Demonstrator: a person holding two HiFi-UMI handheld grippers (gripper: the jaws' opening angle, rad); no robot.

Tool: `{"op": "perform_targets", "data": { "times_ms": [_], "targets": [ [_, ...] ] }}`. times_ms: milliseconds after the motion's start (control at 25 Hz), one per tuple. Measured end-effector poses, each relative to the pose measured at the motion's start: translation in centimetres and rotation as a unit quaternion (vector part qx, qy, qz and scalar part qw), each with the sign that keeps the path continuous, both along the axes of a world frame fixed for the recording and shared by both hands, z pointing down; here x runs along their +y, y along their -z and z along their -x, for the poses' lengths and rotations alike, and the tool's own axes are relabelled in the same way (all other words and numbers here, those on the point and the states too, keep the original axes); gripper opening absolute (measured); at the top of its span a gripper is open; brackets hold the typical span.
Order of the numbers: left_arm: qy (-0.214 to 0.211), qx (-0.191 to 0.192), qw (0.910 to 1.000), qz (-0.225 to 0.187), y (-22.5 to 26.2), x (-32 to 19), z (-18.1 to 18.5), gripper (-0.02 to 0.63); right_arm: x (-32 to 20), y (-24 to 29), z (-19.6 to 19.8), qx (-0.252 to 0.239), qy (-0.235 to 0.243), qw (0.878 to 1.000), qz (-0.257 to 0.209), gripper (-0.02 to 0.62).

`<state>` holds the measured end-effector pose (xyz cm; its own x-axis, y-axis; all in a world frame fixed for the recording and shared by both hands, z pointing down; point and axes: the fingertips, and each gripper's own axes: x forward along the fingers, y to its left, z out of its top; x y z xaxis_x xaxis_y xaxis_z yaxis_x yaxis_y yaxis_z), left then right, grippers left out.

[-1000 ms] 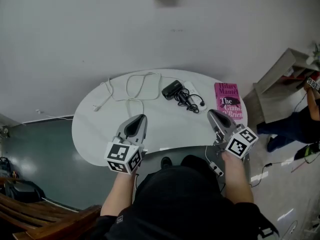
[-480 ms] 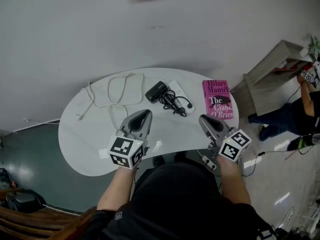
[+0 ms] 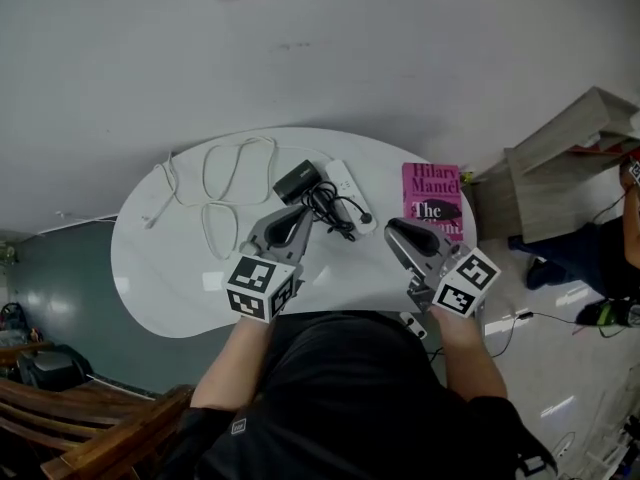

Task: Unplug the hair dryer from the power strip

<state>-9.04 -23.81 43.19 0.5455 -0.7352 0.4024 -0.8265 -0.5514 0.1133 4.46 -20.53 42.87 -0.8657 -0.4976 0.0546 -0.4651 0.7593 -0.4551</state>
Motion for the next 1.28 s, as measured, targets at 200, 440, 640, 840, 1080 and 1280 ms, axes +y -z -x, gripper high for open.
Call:
{"op": "perform_targets", "data": {
  "times_ms": [200,440,640,840,1080,1280],
  "targets": [
    [-0.02,-0.016,0.9989,0.04,-3.3,-1.2,-1.7,0.025,-1.4,-3.5,0.0,0.029,0.006,0.999,0.026,0.038],
    [-0.045,-0.029,0.9952,0.081,-7.6,-2.9,-2.5,0.025,-2.7,-7.9,0.0,0.064,-0.001,0.996,0.063,0.038],
    [-0.09,-0.048,0.9887,0.11,-11.2,-2.9,-4.4,0.026,-4.0,-10.5,0.0,0.085,-0.001,0.993,0.083,0.038],
    [-0.114,-0.063,0.9818,0.138,-14.1,-3.0,-5.9,0.073,-4.7,-12.0,0.9,0.084,0.005,0.992,0.096,0.038],
    [-0.133,-0.099,0.9722,0.165,-17.5,-3.1,-6.5,0.094,-4.5,-13.9,1.5,0.076,0.011,0.991,0.112,0.053],
    [-0.149,-0.11,0.9671,0.175,-18.8,-3.0,-7.1,0.117,-4.2,-15.6,1.6,0.076,0.005,0.988,0.133,0.117]
  ]
}}
